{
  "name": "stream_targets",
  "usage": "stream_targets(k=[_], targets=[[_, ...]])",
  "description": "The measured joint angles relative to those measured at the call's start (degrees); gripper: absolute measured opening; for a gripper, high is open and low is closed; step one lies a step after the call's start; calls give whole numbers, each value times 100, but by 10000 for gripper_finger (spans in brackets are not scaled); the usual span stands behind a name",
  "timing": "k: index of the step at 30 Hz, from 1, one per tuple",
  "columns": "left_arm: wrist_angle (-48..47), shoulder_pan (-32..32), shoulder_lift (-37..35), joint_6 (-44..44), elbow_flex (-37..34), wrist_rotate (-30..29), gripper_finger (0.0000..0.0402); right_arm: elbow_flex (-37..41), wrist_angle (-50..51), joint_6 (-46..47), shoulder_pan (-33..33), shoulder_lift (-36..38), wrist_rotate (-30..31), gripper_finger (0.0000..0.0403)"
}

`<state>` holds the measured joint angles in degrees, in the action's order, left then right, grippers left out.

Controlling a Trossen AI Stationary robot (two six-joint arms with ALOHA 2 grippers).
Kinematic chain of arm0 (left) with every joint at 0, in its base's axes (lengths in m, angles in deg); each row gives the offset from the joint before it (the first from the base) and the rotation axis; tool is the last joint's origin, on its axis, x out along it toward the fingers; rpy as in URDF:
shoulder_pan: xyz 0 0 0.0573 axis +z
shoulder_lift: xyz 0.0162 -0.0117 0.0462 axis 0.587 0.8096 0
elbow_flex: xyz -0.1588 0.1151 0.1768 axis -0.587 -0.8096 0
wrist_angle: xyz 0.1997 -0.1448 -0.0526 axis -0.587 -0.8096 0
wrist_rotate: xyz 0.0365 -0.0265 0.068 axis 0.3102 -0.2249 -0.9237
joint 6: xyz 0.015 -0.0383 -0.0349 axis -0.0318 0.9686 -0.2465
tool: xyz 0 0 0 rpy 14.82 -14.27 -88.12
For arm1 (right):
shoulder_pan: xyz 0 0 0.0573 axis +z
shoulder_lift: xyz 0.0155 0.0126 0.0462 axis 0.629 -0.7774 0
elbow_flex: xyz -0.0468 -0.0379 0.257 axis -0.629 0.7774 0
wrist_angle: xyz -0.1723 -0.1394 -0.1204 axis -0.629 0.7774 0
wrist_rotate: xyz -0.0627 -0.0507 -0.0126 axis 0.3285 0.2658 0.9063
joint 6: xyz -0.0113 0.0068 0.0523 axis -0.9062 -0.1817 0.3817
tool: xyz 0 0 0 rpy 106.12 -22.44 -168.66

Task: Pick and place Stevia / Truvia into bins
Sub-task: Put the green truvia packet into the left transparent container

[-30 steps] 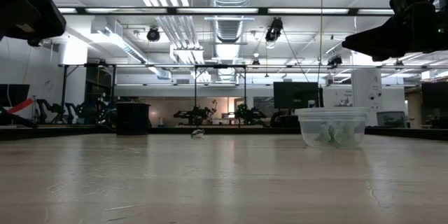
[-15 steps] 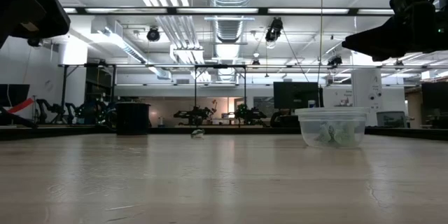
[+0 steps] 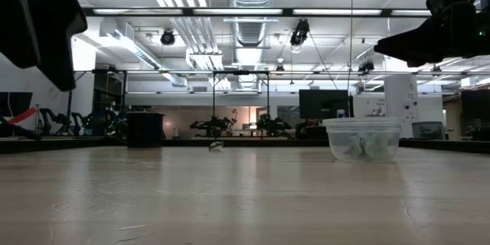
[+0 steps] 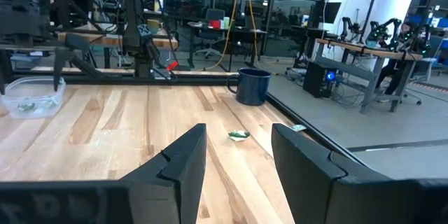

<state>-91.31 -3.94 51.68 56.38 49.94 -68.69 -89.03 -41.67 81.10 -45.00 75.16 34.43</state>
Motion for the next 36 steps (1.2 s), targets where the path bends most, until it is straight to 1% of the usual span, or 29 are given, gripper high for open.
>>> stream_targets(k=[2,3,4,8,12,18,25,32,36], targets=[[-6,22,0,-1,0,-34,374,-1,0,1,0,0,0,153],[-7,32,0,-4,0,-79,386,1,0,1,-1,0,0,153],[-3,46,0,-8,0,-160,389,1,0,0,-2,0,0,153],[-8,82,0,-121,-2,-581,372,-1,0,1,-1,0,0,153],[96,84,0,64,19,-577,373,-1,0,0,0,0,0,153],[203,151,0,-106,20,-670,373,1,0,-1,-2,0,0,153],[215,246,0,-107,20,-697,373,1,0,1,0,0,0,153],[955,316,0,-149,20,-844,373,-1,0,1,-1,0,0,153],[1540,393,0,-638,19,-877,373,-1,0,1,-1,0,0,153]])
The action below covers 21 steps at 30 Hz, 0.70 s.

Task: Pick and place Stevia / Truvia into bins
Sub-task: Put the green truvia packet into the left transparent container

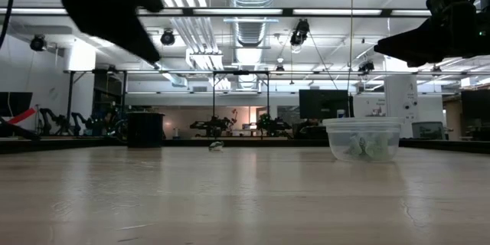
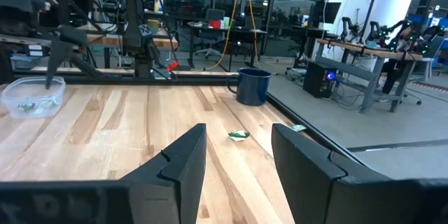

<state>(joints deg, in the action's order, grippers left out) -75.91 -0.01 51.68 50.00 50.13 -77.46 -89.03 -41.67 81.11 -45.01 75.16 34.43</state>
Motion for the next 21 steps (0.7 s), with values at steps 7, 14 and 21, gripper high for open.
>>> stream_targets(k=[7,14,21], targets=[[929,179,1,-1045,-1,-81,373,0,0,-1,1,0,0,153],[1156,452,33,-2196,-4,-710,373,1,0,0,-1,0,0,153],[1151,1093,33,-2629,-12,-935,373,0,0,-1,0,0,0,153]])
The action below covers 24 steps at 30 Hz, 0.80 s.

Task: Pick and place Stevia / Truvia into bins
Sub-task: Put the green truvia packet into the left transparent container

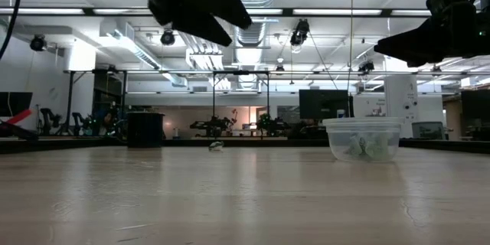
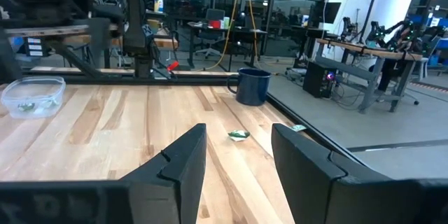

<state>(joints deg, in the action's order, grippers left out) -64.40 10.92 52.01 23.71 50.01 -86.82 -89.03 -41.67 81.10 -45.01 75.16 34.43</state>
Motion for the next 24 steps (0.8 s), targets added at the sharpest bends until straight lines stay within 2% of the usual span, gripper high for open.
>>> stream_targets(k=[7,13,24], targets=[[-193,857,0,24,-2,4,373,2,0,1,1,0,0,153],[-300,1487,0,589,-7,-33,373,1,0,1,0,0,0,153],[-327,1743,107,463,-15,-64,373,0,0,1,-1,-2,0,153]])
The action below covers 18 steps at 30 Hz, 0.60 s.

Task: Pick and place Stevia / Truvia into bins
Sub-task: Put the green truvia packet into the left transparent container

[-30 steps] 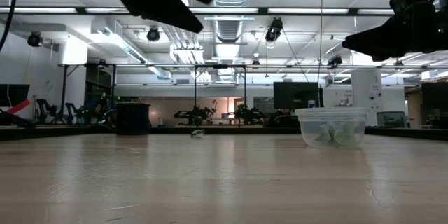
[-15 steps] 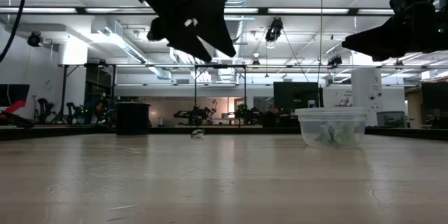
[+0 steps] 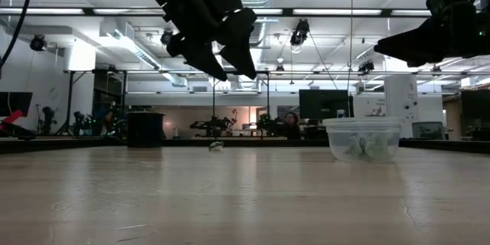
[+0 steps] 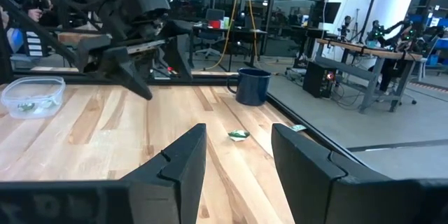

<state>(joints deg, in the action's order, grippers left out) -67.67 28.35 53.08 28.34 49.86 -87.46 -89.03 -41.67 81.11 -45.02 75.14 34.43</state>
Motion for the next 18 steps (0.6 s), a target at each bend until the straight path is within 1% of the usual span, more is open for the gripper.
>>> stream_targets(k=[2,5,6,10,13,15,18], targets=[[39,22,26,0,9,-115,373,2,0,0,0,4,1,153],[-51,98,52,62,7,-557,373,1,0,0,0,2,1,153],[-63,137,50,146,7,-623,373,1,0,0,0,2,0,153],[-70,316,48,363,7,-626,373,1,0,-1,0,4,0,153],[-63,460,53,777,7,-617,373,1,0,0,0,3,0,153],[-67,569,148,1022,11,-605,373,0,0,-1,0,4,0,153],[-60,771,319,1154,9,-480,373,2,0,-2,0,2,2,153]])
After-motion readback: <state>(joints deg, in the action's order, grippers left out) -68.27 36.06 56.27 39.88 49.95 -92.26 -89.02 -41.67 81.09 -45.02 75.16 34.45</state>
